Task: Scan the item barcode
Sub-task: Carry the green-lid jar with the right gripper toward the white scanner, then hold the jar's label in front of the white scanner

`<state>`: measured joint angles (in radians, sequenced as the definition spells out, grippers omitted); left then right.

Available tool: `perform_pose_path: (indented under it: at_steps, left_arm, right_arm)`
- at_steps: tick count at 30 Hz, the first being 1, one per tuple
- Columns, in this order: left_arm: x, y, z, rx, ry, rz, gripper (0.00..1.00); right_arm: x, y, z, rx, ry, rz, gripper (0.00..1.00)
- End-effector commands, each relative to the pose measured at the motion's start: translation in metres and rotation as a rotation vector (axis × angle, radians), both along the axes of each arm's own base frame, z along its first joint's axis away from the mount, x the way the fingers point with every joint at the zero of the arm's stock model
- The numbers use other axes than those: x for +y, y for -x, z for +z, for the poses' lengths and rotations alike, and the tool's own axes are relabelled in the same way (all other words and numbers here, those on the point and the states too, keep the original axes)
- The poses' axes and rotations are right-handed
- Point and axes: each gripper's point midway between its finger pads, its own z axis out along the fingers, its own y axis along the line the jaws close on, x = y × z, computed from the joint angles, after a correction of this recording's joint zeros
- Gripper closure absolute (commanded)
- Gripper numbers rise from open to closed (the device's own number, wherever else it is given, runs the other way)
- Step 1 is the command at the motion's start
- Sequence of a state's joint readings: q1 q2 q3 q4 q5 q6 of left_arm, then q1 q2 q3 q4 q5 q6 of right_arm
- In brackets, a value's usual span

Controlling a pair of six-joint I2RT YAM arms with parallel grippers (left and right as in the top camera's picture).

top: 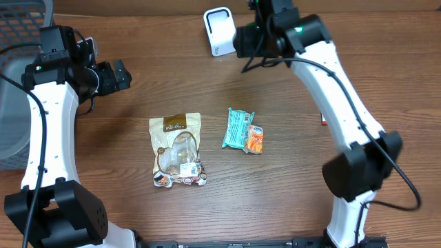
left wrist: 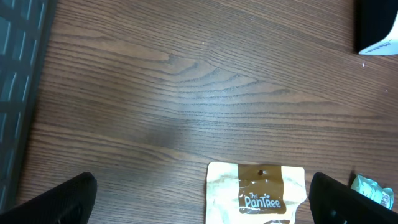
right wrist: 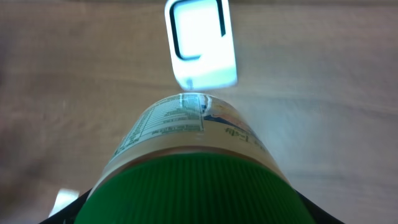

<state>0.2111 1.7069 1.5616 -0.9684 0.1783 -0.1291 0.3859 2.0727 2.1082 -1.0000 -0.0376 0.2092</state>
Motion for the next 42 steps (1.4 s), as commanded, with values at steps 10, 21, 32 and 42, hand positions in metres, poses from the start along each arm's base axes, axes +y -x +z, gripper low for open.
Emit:
perform_pose_path:
  at_steps: [10, 21, 32, 42]
  left_arm:
    - [0.000, 0.000, 0.001, -0.001, -0.002, 0.009, 0.00]
    - [0.000, -0.001, 0.001, -0.001, -0.002, 0.009, 0.00]
    - [0.000, -0.001, 0.001, -0.002, -0.002, 0.009, 0.00]
    - [0.000, -0.001, 0.001, -0.001, -0.002, 0.009, 0.00]
  right_arm:
    - [0.035, -0.087, -0.031, -0.236, -0.097, 0.001, 0.62]
    - [0.057, -0.140, -0.040, -0.459, -0.191, -0.002, 0.64]
    - [0.066, -0.162, -0.043, -0.579, -0.288, -0.031, 0.64]
    - [0.063, -0.173, -0.061, -0.587, -0.349, -0.106, 0.65]
